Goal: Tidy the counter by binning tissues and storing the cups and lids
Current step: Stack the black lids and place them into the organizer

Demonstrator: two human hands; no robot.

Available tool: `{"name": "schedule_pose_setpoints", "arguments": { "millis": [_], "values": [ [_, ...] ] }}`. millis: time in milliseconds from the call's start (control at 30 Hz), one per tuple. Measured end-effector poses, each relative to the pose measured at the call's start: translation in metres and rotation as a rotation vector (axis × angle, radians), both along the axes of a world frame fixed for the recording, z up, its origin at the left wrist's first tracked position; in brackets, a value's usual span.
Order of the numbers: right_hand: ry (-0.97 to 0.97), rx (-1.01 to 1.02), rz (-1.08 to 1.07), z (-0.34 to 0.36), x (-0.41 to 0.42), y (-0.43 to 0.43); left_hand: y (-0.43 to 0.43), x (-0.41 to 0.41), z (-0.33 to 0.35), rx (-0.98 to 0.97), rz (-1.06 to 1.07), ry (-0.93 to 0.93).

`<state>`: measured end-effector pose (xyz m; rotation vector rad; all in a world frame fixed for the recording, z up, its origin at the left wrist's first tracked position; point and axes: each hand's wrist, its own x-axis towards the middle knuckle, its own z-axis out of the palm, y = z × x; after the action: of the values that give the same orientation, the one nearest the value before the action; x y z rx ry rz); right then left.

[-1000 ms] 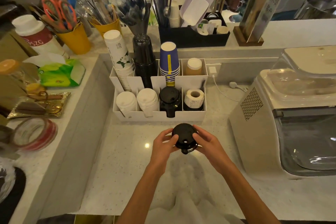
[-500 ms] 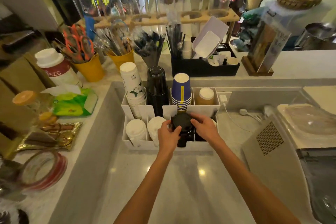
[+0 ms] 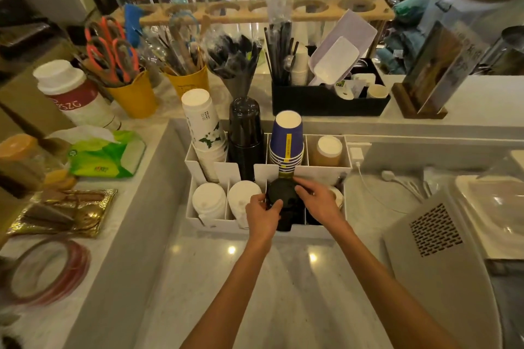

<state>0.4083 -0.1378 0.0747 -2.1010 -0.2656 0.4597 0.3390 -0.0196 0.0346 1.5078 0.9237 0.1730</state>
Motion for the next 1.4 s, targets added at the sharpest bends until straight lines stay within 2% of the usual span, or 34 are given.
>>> {"name": "schedule_pose_setpoints", "arguments": {
  "millis": [333, 500, 633, 767, 867, 1067, 1233, 1400],
  "values": [
    [0.05, 0.061, -0.132, -0.01, -0.01, 0.0, 0.006, 0.003, 0.004, 0.212, -0.102, 0.063],
    [0.029, 0.032, -0.084, -0.006, 0.0, 0.002, 0.004, 0.007, 0.009, 0.249, -0.152, 0.142],
    [0.01, 0.025, -0.099, -0.009, -0.001, 0.003, -0.001, 0.007, 0.015, 0.445, -0.28, 0.233],
    [-0.007, -0.056, 0.076, -0.01, 0.002, -0.007, -0.001, -0.007, 0.009, 0.602, -0.503, 0.022],
    [0.011, -0.116, 0.187, -0.014, 0.0, -0.015, 0.008, -0.012, 0.001, 0.645, -0.663, 0.017],
    [0.003, -0.032, 0.146, -0.018, -0.007, -0.006, -0.001, -0.012, 0.0, 0.719, -0.52, -0.004],
    [-0.08, -0.082, 0.084, -0.023, -0.014, 0.004, 0.011, -0.008, -0.003, 0.711, -0.554, -0.037],
    [-0.035, -0.024, 0.058, -0.028, -0.013, 0.003, 0.008, -0.009, -0.006, 0.733, -0.549, -0.043]
  ]
}}
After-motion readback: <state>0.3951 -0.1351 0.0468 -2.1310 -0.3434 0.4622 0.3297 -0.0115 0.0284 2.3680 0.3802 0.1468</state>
